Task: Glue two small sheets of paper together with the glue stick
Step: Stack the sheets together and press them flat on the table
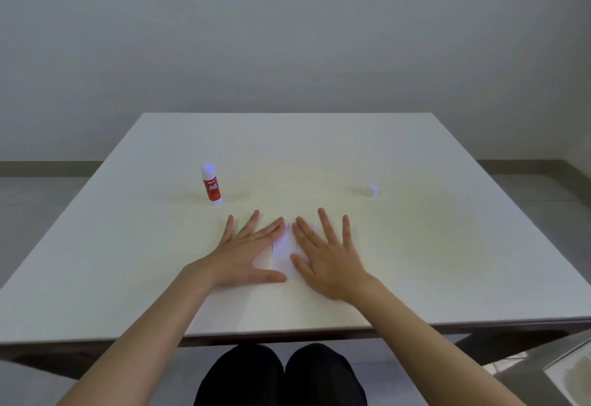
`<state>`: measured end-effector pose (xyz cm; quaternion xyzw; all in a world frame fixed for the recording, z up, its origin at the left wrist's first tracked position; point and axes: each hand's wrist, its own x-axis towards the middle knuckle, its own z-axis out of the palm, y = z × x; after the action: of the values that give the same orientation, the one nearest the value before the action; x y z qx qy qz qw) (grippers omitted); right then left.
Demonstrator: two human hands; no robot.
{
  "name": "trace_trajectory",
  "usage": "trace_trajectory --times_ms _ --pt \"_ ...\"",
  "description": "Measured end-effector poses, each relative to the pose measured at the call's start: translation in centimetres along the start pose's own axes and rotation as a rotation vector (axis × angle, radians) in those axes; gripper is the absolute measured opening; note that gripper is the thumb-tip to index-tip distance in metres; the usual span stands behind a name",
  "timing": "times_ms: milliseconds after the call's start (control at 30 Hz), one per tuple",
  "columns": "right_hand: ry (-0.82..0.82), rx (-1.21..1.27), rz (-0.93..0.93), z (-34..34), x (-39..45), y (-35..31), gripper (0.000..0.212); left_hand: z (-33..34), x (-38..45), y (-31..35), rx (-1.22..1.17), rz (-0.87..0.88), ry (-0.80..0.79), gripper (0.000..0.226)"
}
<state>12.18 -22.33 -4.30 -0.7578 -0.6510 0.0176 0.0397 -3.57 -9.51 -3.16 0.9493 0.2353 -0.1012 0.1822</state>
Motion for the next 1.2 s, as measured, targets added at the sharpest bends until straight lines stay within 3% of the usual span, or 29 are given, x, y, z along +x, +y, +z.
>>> trace_trajectory --times_ms 133,333,533,667,900,1100,1200 --pt "0.034 0.045 -0.150 0.8 -2.8 -2.3 0.080 0.0 0.0 0.0 0.003 0.006 0.007 0.100" --pt "0.017 0.046 0.083 0.1 -1.1 1.1 0.091 0.0 -0.1 0.0 0.000 -0.001 -0.004 0.099" --pt "-0.030 -0.040 -0.109 1.1 -3.4 -2.4 0.068 -0.1 -0.1 0.2 -0.003 -0.001 0.001 0.105" --pt "-0.001 0.002 0.044 0.7 -1.6 1.8 0.088 -0.1 0.0 0.0 -0.006 -0.002 -0.004 0.110" --pt "-0.054 -0.104 -0.091 0.8 -4.0 -1.8 0.063 -0.1 -0.1 0.1 -0.020 0.003 0.004 0.106" --pt "0.003 -0.010 0.013 0.6 -2.4 1.8 0.088 -0.5 -0.1 0.4 -0.025 -0.010 -0.035 0.108" --pt "0.026 0.036 0.040 0.7 -2.6 1.2 0.082 -0.4 -0.2 0.5 -0.091 -0.022 0.004 0.099"
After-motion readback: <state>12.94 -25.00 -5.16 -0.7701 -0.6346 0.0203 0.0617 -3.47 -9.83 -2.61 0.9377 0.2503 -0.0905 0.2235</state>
